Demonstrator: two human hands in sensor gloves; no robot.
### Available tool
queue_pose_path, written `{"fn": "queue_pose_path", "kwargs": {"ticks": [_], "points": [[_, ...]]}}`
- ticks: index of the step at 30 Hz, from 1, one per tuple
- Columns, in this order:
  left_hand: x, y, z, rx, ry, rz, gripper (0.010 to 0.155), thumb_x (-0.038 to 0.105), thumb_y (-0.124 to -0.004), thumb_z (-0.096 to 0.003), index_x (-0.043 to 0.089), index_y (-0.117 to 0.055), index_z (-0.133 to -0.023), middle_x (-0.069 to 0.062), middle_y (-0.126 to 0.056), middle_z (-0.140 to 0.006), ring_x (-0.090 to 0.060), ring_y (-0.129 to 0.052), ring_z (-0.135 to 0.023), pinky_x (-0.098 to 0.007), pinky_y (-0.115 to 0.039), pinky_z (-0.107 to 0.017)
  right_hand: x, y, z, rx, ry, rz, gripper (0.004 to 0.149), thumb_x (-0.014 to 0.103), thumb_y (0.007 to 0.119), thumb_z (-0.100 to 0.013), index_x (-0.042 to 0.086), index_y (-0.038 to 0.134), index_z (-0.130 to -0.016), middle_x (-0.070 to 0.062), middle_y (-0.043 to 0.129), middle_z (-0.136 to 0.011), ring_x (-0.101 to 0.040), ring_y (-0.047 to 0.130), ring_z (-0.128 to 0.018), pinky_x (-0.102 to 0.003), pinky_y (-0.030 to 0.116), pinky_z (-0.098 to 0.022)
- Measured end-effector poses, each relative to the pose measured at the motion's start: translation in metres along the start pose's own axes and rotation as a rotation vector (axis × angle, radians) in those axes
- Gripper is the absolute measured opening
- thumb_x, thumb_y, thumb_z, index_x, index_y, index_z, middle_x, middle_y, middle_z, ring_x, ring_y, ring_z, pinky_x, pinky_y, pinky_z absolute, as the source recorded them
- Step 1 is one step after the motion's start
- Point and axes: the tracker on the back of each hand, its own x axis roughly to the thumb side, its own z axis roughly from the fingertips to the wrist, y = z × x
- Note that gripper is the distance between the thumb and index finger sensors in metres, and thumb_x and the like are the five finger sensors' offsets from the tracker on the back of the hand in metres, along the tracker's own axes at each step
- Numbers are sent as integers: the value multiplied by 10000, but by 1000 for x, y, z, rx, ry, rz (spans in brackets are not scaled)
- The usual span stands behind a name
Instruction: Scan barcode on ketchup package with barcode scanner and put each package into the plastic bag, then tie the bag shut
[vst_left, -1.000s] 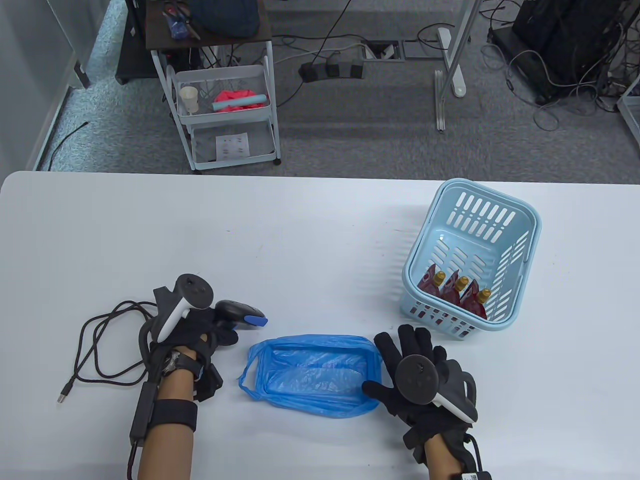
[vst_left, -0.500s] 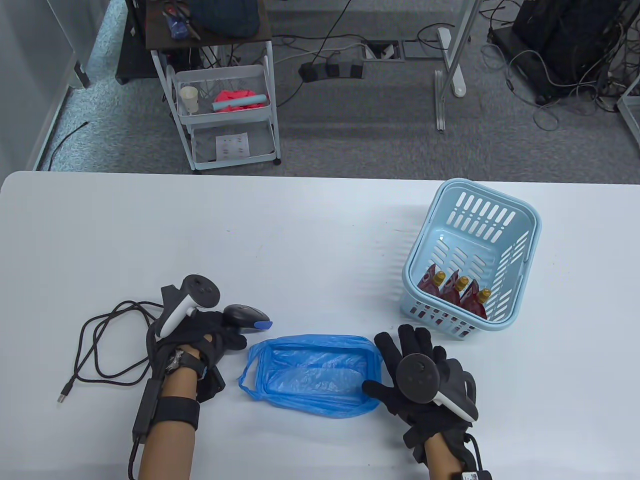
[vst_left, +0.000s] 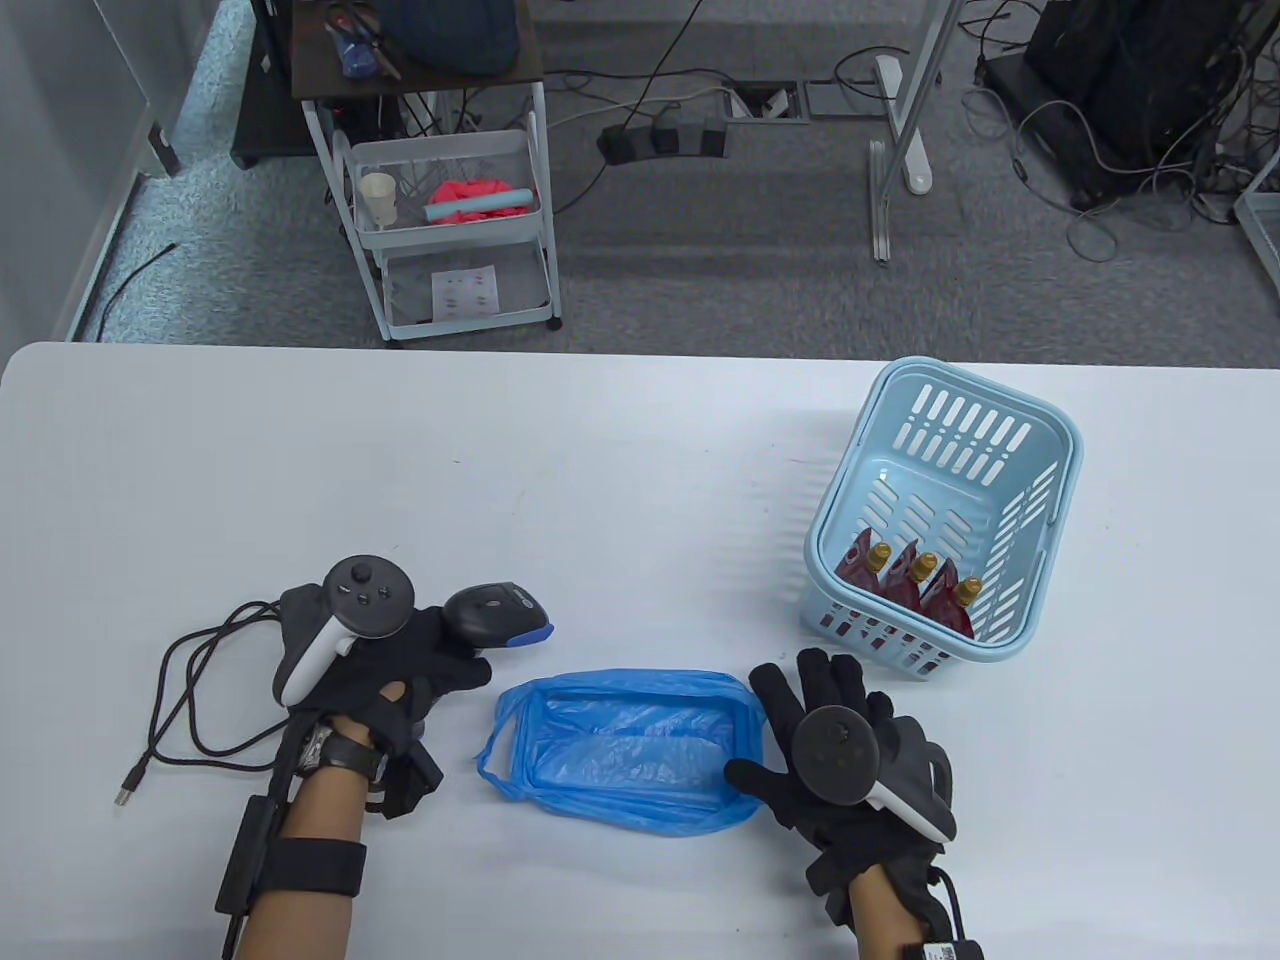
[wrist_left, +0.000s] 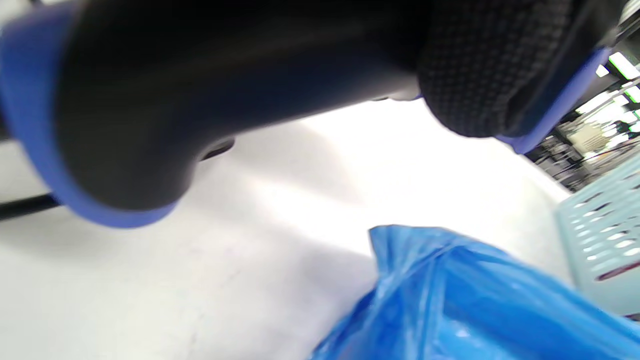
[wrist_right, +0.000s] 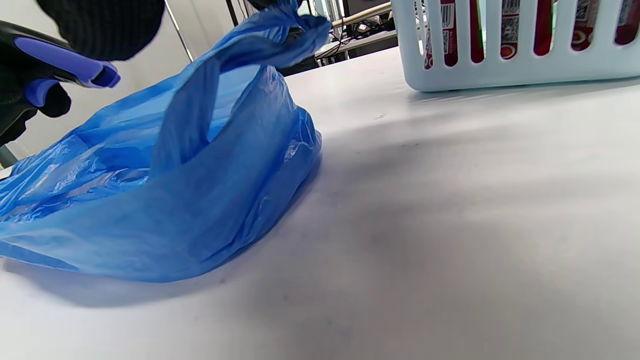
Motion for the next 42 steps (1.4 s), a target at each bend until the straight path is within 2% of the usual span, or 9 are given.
{"fn": "queue_pose_path", "kwargs": {"ticks": [3,7,15,23,25,26,42], "points": [[1,1,11,52,-69,25,586,546,-911,-383,278,-847,-900,43,-779,-791,-274,-868,-711,-487,-776,-580,1,0,0,-5,-4,4,886,640,678,-480,237,284,-1164,-228,143,-1195,-509,103,-1075,-739,203,-731],[3,1,26,120,-162,45,569,528,-910,-393,278,-845,-900,1,-773,-929,-350,-871,-835,-515,-767,-612,1,0,0,-11,-5,9,888,639,678,-481,233,283,-1165,-228,141,-1195,-509,98,-1074,-740,203,-730],[7,-8,44,178,-274,57,559,518,-912,-392,269,-854,-889,-19,-840,-940,-378,-924,-825,-524,-790,-600,3,1,0,-5,0,24,888,640,677,-480,233,283,-1165,-229,142,-1194,-510,98,-1073,-739,202,-730],[1,-36,48,178,-348,71,540,498,-930,-381,260,-876,-863,-22,-933,-854,-326,-1018,-729,-503,-823,-575,11,2,3,-14,-11,70,889,641,677,-480,231,285,-1165,-231,143,-1194,-512,101,-1072,-739,208,-730],[1,-39,48,148,-346,22,539,502,-926,-383,271,-868,-866,-12,-931,-855,-310,-1018,-733,-501,-818,-584,13,2,3,-15,-11,79,889,640,678,-479,232,286,-1164,-231,142,-1194,-512,101,-1071,-739,206,-730],[2,-41,49,172,-351,13,533,496,-930,-378,271,-874,-858,-5,-937,-843,-305,-1022,-722,-503,-818,-580,14,3,3,-13,-12,83,888,639,677,-481,231,284,-1164,-231,143,-1193,-511,101,-1072,-738,206,-730],[2,-51,57,135,-391,33,483,488,-915,-397,328,-840,-846,24,-900,-815,-281,-995,-693,-515,-795,-596,25,0,6,-40,-7,163,881,635,681,-481,225,303,-1163,-235,165,-1195,-513,114,-1074,-737,217,-731]]}}
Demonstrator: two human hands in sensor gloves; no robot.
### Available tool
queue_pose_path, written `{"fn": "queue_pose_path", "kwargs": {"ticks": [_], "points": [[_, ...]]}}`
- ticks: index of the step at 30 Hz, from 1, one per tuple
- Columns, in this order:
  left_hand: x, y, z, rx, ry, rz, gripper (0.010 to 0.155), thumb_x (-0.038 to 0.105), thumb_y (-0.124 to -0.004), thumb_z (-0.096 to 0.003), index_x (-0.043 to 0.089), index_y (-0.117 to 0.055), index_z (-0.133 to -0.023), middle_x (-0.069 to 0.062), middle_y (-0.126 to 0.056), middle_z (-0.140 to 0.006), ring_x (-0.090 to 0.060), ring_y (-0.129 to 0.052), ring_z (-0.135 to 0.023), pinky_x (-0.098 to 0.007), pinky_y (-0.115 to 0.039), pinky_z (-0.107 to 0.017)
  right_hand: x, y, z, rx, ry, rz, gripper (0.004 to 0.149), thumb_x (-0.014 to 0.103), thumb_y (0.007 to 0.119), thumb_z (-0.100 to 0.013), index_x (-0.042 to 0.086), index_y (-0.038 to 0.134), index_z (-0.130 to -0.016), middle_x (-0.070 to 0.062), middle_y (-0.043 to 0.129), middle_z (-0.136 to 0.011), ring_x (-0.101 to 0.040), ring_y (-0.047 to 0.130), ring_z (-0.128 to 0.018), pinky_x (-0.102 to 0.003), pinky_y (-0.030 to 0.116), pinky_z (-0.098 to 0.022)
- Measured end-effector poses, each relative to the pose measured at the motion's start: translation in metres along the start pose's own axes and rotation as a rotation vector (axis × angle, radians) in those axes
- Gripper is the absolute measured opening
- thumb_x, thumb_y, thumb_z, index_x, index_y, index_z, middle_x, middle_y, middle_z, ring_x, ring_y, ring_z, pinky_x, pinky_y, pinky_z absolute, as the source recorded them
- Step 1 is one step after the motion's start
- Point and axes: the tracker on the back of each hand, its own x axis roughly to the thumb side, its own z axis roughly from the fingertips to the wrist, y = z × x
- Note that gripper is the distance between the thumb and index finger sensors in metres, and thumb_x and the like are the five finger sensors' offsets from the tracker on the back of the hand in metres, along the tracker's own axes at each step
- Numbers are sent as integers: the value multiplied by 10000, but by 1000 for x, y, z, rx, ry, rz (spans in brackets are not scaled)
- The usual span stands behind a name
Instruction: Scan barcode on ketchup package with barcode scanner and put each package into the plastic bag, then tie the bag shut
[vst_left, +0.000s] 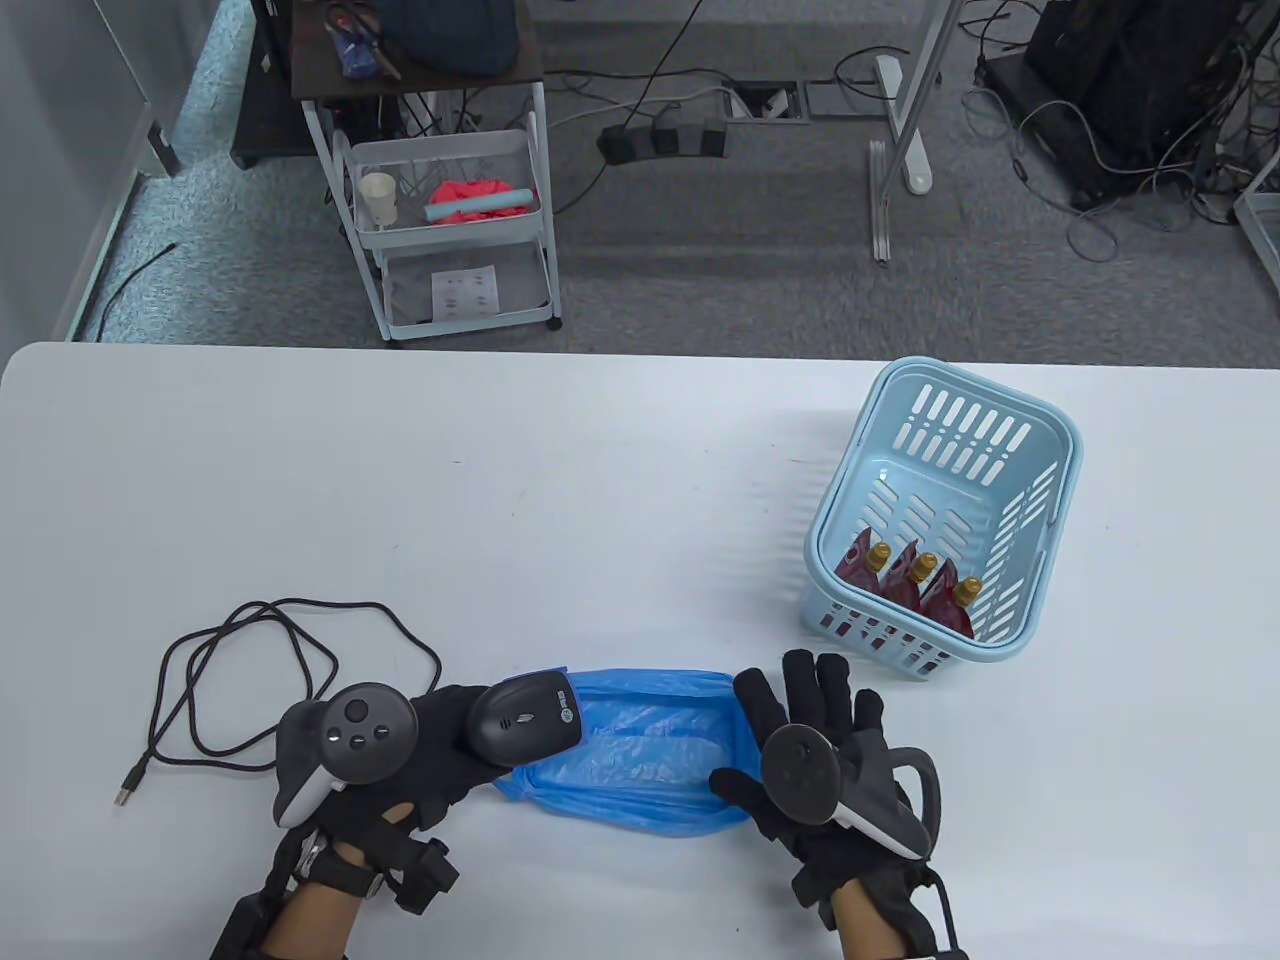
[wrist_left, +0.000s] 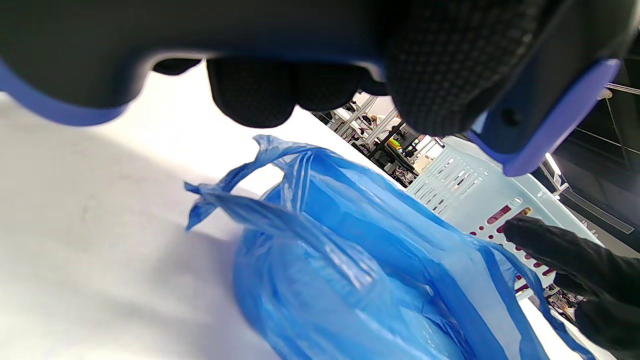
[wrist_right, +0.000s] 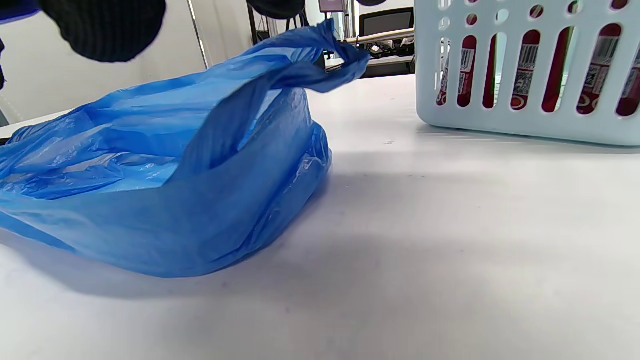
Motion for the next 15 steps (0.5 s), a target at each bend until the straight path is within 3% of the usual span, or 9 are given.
{"fn": "queue_pose_path", "kwargs": {"ticks": [6,11,15], "points": [[1,-2,-1,-13,-4,-13,515,474,-919,-398,314,-832,-880,30,-892,-815,-285,-985,-703,-522,-784,-606,1,-6,2,-15,0,15,865,623,690,-485,215,336,-1160,-243,213,-1194,-517,179,-1075,-731,257,-735],[-5,-2,-2,-17,25,-1,493,468,-919,-402,327,-836,-867,25,-890,-814,-291,-983,-702,-530,-779,-611,6,-31,9,-70,32,39,783,586,704,-492,188,479,-1127,-254,503,-1143,-522,527,-1000,-656,518,-699],[-9,-2,-3,-21,40,20,485,462,-921,-401,322,-842,-859,28,-888,-818,-292,-981,-709,-528,-778,-608,6,-60,16,-144,42,-2,693,530,717,-510,167,579,-1084,-236,636,-1077,-495,664,-912,-607,617,-644]]}}
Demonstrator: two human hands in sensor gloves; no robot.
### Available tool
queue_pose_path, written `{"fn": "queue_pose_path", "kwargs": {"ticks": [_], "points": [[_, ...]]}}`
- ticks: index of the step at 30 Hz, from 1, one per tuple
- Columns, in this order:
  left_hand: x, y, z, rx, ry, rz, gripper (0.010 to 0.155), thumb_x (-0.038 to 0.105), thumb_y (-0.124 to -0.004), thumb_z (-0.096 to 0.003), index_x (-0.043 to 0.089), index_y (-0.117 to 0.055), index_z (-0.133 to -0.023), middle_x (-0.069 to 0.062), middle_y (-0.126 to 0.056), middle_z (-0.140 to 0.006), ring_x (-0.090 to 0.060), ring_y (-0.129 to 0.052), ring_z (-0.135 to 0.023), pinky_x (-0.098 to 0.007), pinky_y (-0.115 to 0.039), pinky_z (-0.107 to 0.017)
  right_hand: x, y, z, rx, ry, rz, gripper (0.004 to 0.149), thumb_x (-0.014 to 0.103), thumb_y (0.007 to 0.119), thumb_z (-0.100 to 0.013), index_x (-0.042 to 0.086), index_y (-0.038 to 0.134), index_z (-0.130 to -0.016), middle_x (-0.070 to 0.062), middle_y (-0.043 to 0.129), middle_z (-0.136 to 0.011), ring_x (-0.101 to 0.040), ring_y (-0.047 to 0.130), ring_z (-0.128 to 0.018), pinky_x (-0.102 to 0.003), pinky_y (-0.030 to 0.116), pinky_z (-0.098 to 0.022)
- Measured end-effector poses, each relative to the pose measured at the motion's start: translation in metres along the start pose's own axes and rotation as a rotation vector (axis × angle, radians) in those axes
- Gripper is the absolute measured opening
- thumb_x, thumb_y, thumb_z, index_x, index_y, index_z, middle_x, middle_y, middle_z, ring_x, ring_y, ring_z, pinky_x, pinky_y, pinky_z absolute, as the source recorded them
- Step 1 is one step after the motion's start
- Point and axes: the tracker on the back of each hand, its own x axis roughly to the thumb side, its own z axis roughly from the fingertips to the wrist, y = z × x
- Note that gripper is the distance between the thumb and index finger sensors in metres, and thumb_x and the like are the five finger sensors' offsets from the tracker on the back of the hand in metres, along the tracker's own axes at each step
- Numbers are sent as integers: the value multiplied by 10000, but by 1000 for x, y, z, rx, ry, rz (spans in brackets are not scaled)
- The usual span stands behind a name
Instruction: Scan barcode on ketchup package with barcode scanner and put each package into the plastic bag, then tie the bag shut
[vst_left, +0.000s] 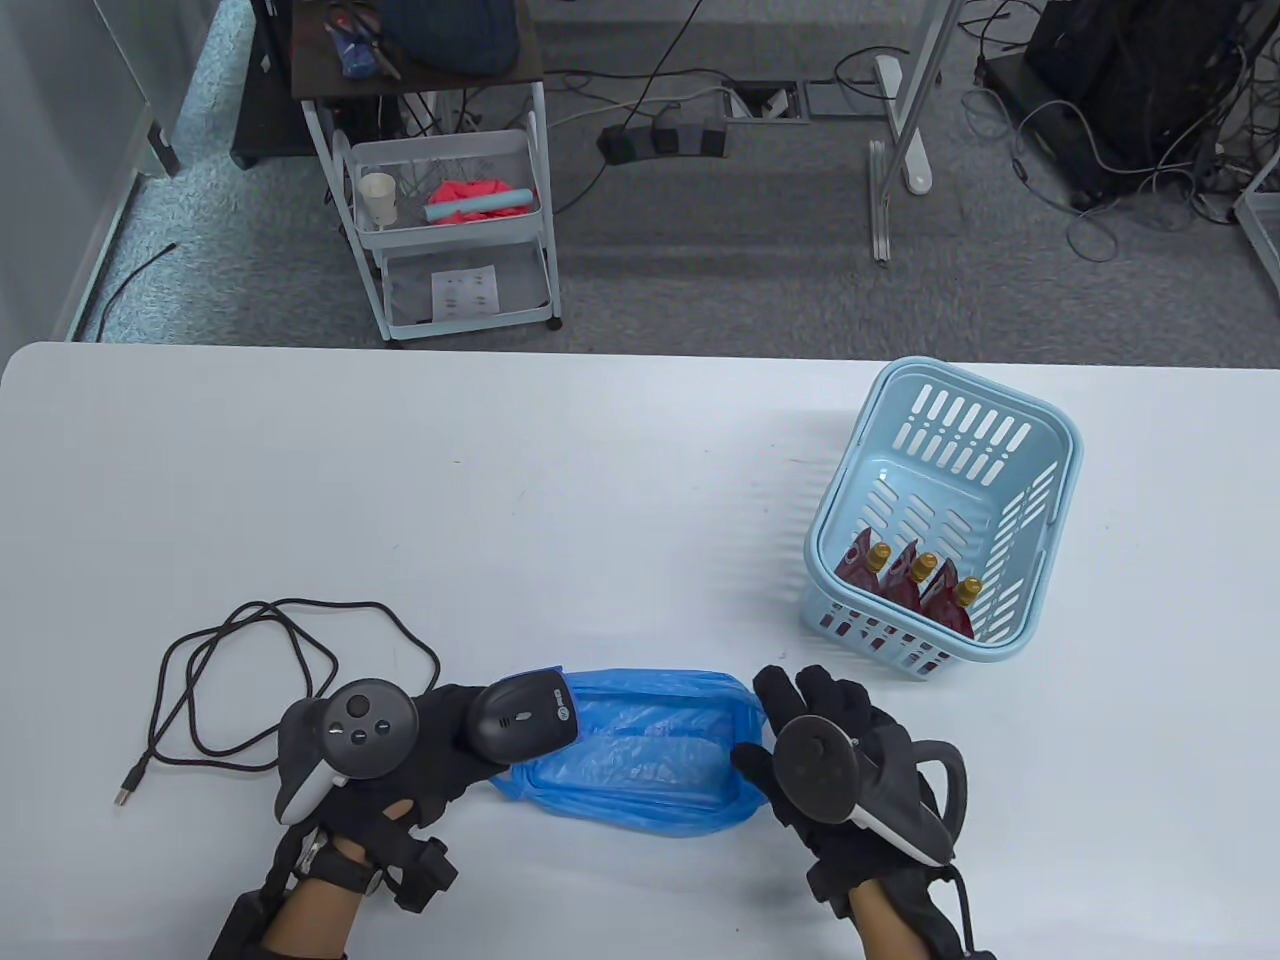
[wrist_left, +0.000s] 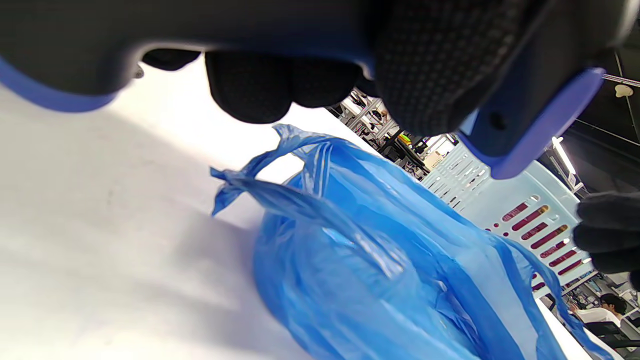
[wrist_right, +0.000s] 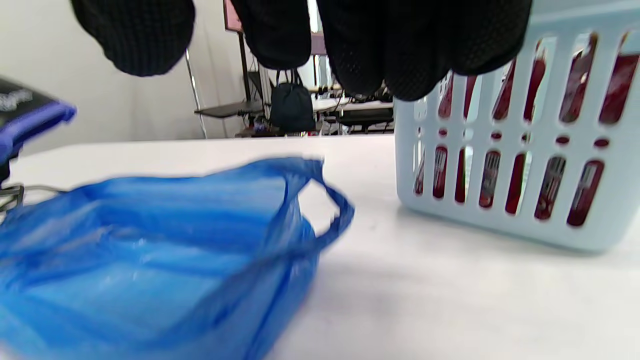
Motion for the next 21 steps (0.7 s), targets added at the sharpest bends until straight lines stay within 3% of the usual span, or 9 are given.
{"fn": "queue_pose_path", "kwargs": {"ticks": [5,11,16,21], "points": [[0,0,0,3,6,4,478,468,-913,-406,319,-847,-855,35,-887,-829,-293,-981,-719,-527,-781,-606,-10,-46,-7,-111,119,-81,595,428,741,-538,150,637,-1053,-233,706,-1028,-490,721,-859,-603,643,-616],[0,0,0,0,6,0,478,469,-913,-405,321,-846,-855,37,-888,-832,-292,-980,-723,-524,-780,-606,-23,-78,-32,-143,242,-98,549,356,752,-547,143,648,-1042,-227,716,-1017,-474,745,-838,-583,669,-595],[1,-1,-1,-5,6,-1,475,478,-908,-410,323,-846,-855,36,-892,-826,-292,-985,-708,-509,-792,-591,-34,-85,-64,-78,366,-66,533,315,753,-549,138,649,-1041,-221,724,-1011,-465,762,-824,-565,687,-575],[1,-2,-1,-10,11,-9,495,479,-910,-409,286,-853,-862,31,-899,-820,-297,-991,-694,-510,-798,-579,-38,-78,-93,-12,466,25,531,305,758,-547,142,648,-1041,-218,733,-1006,-457,778,-807,-535,710,-545]]}}
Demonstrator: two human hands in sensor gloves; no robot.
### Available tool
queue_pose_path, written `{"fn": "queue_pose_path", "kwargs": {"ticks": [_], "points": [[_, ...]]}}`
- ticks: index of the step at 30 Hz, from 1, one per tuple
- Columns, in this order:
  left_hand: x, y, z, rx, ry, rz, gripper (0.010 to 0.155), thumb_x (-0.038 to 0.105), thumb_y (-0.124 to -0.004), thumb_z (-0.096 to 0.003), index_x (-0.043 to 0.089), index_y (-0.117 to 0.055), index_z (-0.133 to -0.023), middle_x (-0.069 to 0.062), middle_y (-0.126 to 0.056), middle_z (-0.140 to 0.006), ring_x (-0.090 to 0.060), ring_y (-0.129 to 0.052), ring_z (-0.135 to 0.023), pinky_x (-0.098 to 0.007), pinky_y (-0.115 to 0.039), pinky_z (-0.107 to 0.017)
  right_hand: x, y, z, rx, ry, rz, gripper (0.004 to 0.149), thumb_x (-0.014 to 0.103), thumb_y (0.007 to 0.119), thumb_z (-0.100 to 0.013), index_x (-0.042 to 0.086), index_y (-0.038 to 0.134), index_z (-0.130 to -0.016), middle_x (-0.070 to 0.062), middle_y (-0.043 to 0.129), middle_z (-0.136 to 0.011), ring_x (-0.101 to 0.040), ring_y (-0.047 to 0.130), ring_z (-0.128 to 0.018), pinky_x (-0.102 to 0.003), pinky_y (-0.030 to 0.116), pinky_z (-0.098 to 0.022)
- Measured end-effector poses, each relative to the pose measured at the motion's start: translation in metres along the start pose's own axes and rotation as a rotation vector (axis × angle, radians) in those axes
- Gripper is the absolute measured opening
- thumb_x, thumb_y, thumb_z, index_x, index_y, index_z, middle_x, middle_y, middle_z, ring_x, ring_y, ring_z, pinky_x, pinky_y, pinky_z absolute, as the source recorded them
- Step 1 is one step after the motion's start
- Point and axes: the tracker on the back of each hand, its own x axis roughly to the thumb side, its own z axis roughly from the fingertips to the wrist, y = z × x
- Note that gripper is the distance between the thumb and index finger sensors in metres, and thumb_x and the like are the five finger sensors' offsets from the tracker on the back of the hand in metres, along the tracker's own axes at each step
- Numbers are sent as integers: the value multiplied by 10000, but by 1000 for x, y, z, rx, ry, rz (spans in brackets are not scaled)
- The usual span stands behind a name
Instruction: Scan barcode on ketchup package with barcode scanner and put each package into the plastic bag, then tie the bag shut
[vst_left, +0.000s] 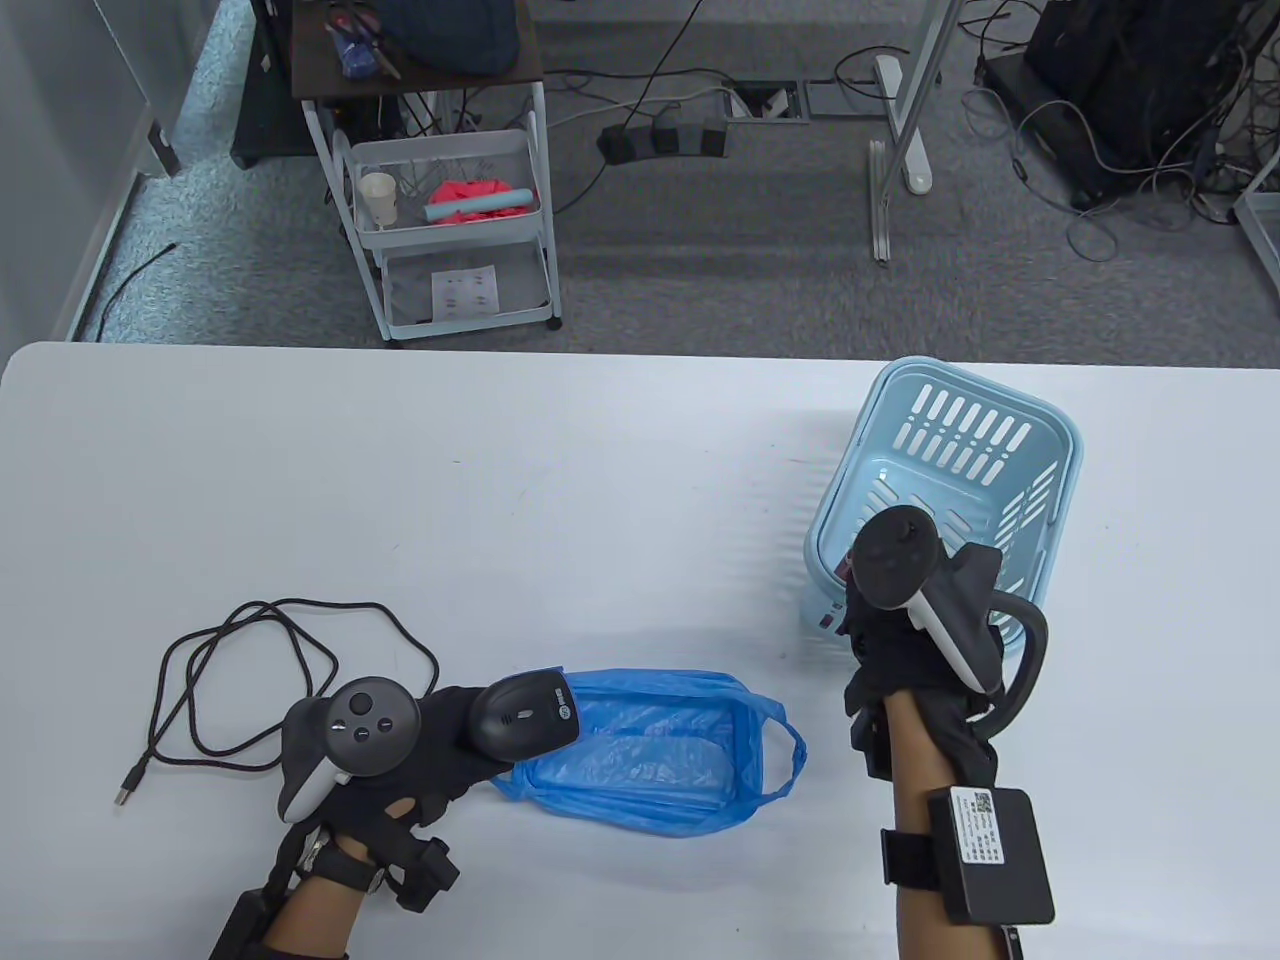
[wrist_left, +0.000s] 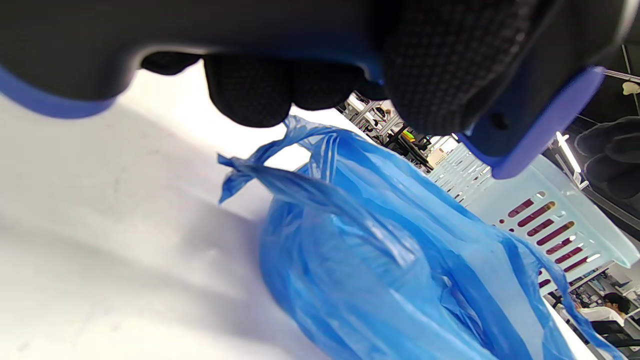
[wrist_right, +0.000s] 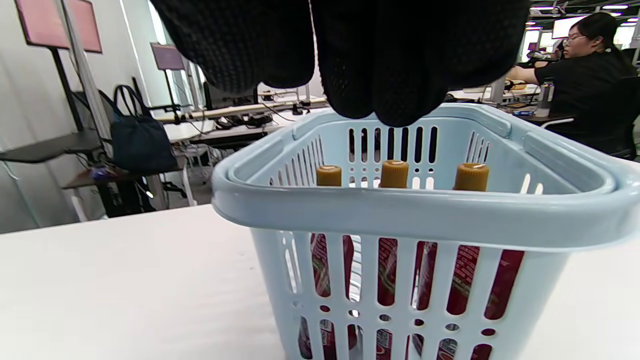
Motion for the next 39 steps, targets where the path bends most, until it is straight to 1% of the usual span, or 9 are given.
{"fn": "queue_pose_path", "kwargs": {"ticks": [2,5,13,20,27,33,39], "points": [[0,0,0,-1,1,-1,494,480,-910,-409,289,-853,-861,30,-899,-819,-294,-992,-694,-509,-798,-578,5,4,-9,19,28,67,537,313,756,-547,146,641,-1045,-215,729,-1010,-451,782,-804,-520,718,-534],[0,0,0,4,2,2,494,489,-903,-414,292,-847,-864,32,-897,-819,-293,-989,-694,-504,-798,-578,9,11,-22,50,74,119,546,316,759,-546,151,632,-1051,-214,722,-1016,-445,784,-803,-501,724,-525],[-2,1,0,20,7,24,498,500,-897,-418,290,-844,-866,30,-895,-820,-292,-988,-694,-501,-798,-577,15,30,-39,130,122,143,546,305,757,-548,157,624,-1056,-221,695,-1033,-434,790,-792,-470,732,-503],[-1,0,0,17,6,10,498,499,-897,-418,290,-844,-867,30,-895,-820,-292,-987,-694,-502,-797,-578,15,36,-48,151,158,113,525,296,753,-548,159,642,-1042,-194,766,-982,-405,841,-731,-450,751,-470],[-2,0,0,16,10,6,499,502,-896,-417,295,-842,-868,32,-894,-821,-290,-987,-694,-496,-797,-581,11,40,-56,161,185,106,484,282,754,-547,174,678,-1013,-164,806,-951,-388,860,-713,-429,759,-427],[-1,-1,0,13,9,-3,499,503,-895,-417,295,-844,-867,33,-894,-822,-286,-986,-698,-490,-797,-582,10,43,-59,140,200,124,466,252,774,-536,186,699,-991,-140,833,-925,-369,877,-695,-403,767,-388],[-1,-1,-1,9,7,-15,500,503,-897,-415,296,-844,-867,33,-896,-820,-287,-987,-698,-492,-797,-588,7,43,-59,115,193,103,449,243,787,-527,181,721,-967,-132,862,-890,-355,895,-670,-393,775,-356]]}}
